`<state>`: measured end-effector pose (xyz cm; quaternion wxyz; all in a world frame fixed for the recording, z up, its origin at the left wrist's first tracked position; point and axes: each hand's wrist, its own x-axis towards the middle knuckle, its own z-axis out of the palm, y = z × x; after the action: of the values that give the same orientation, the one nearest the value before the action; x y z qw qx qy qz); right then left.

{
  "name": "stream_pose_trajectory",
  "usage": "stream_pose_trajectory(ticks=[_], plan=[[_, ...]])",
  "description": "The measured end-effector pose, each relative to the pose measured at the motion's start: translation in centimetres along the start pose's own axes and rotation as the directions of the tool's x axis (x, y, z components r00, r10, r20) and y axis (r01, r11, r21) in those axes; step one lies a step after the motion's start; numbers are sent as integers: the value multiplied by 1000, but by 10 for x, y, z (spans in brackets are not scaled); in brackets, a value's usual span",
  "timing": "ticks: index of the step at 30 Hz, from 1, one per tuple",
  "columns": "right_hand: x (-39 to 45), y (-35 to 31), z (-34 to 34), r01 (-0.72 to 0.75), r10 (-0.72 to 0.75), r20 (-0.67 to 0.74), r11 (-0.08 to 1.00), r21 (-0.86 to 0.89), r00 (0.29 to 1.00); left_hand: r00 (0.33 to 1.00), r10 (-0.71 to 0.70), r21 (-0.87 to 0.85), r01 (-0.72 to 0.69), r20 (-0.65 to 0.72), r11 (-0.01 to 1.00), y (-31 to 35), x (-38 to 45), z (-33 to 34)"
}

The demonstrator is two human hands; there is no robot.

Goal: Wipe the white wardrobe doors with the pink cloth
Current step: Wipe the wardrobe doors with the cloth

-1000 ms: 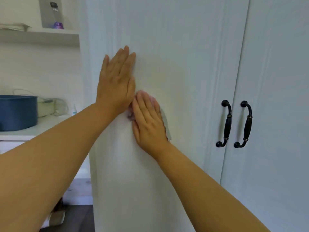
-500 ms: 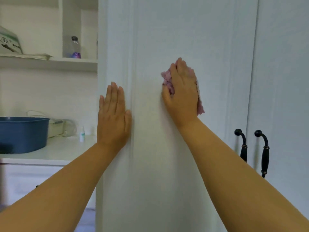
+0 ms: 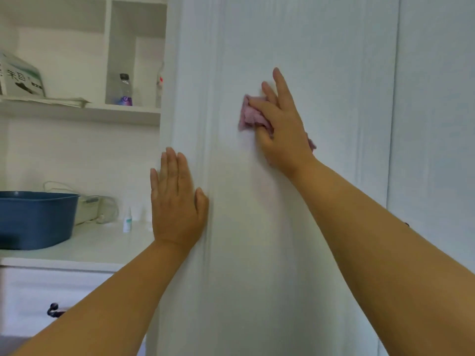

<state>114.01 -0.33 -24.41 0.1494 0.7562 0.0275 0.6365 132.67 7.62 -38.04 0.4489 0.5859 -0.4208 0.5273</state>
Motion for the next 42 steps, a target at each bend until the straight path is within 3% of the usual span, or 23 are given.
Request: stream_pose_trajectory(ticks=[4, 7, 9, 11, 15, 19, 24, 26, 29, 31, 32, 34, 37, 39, 42], plan=[[22, -7, 27, -10, -47, -224, 970, -244, 973, 1000, 8, -5, -8, -17, 1000, 0, 2, 2], [23, -5, 35, 44, -96, -262, 979, -199, 960, 999, 16, -38, -18, -29, 999, -2, 2, 2], [22, -3, 39, 124, -156, -195, 978, -166, 968, 999, 23, -86, -26, -34, 996, -4, 2, 3], [13, -7, 48, 177, -204, -89, 953, -244, 975, 1000, 11, -165, -15, -24, 986, -6, 3, 2], [2, -17, 53, 112, -115, 7, 949, -296, 993, 1000, -25, -338, 27, 9, 941, -7, 5, -3], [-34, -40, 67, 192, -183, 57, 954, -233, 981, 991, -132, -467, 117, 3, 876, -10, -1, -8], [-121, -65, 80, 153, -143, 124, 986, -71, 982, 970, -240, -458, 234, 45, 858, -15, -33, -11], [-174, -73, 74, 204, -207, 261, 978, 40, 943, 966, -244, -451, 258, 89, 855, -15, -49, -12], [-238, -80, 61, 309, -341, 520, 939, 150, 783, 957, -249, -408, 289, 149, 866, -10, -68, -12], [-243, -73, 58, 357, -387, 556, 919, 167, 735, 952, -252, -362, 299, 171, 883, -5, -75, -12], [-234, -67, 57, 370, -391, 534, 916, 151, 750, 953, -249, -342, 294, 171, 892, -3, -76, -13], [-202, -55, 52, 341, -319, 415, 940, 20, 852, 952, -243, -312, 291, 184, 904, -2, -78, -14], [-131, -31, 38, 111, -86, 108, 962, -250, 990, 957, -223, -302, 271, 184, 914, -2, -79, -12], [-98, -26, 37, -42, 27, -51, 941, -335, 998, 962, -219, -286, 258, 161, 923, -2, -80, -10], [-106, -38, 51, -97, 59, -111, 923, -371, 992, 968, -221, -249, 245, 120, 937, 0, -80, -7]])
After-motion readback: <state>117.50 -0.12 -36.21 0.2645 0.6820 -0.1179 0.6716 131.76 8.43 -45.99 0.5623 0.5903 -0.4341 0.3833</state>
